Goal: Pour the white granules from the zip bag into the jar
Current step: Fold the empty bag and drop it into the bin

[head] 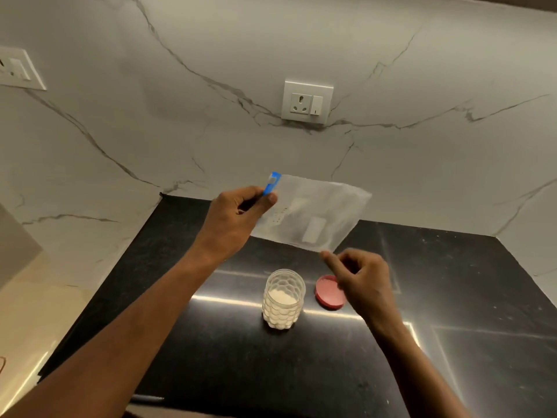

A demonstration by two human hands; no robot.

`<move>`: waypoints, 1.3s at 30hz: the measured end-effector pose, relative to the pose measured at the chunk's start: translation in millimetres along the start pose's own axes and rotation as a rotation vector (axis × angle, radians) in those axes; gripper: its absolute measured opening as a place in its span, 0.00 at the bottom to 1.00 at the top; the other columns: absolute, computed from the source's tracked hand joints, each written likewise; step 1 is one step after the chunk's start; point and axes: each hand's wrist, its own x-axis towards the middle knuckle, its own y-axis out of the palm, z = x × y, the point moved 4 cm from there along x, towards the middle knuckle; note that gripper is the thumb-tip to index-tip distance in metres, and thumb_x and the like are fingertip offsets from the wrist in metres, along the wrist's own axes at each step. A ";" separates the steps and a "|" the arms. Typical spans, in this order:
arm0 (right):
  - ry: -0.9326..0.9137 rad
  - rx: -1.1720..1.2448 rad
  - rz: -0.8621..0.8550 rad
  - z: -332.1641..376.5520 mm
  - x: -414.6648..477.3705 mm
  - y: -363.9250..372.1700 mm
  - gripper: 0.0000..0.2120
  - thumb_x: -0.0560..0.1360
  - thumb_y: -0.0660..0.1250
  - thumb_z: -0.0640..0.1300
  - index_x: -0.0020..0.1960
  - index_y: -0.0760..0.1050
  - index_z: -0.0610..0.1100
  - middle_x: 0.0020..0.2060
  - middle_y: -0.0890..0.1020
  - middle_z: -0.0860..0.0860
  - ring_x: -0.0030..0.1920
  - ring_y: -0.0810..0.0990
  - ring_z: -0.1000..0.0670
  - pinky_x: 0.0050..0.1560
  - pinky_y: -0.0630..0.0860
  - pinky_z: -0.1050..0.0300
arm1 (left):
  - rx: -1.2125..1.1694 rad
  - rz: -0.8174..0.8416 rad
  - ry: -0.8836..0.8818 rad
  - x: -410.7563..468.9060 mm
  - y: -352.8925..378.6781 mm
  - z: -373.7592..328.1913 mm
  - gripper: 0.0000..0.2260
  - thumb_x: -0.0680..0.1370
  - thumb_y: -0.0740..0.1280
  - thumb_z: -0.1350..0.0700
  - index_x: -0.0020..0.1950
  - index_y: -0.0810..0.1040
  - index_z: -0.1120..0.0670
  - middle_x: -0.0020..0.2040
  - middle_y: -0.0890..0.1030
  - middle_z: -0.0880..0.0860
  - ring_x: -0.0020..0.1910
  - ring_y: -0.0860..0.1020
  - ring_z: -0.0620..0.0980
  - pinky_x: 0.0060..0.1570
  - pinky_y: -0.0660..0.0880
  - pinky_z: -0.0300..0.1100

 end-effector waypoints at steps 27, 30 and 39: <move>-0.382 0.129 -0.013 88.2 48.9 51.3 0.01 0.78 0.75 0.41 0.48 0.83 0.44 0.39 0.84 0.57 0.41 0.84 0.58 0.41 0.80 0.66 | 0.543 -0.080 0.307 -10.9 -14.0 -15.7 0.13 0.79 0.71 0.44 0.57 0.89 0.48 0.53 0.89 0.48 0.54 0.82 0.50 0.49 0.51 0.40; -0.332 0.179 -0.046 85.2 51.5 49.6 0.03 0.78 0.74 0.39 0.47 0.82 0.46 0.39 0.84 0.56 0.41 0.83 0.57 0.42 0.79 0.66 | 0.590 -0.098 0.294 -11.9 -17.3 -14.6 0.12 0.79 0.72 0.44 0.56 0.89 0.48 0.52 0.89 0.48 0.54 0.82 0.51 0.55 0.52 0.44; -0.175 0.370 -0.010 69.5 70.9 35.7 0.07 0.80 0.71 0.37 0.45 0.82 0.47 0.37 0.84 0.48 0.38 0.81 0.52 0.42 0.81 0.51 | 0.632 -0.111 0.123 -17.0 -54.1 12.8 0.11 0.78 0.71 0.42 0.56 0.88 0.44 0.52 0.88 0.44 0.55 0.80 0.48 0.65 0.61 0.56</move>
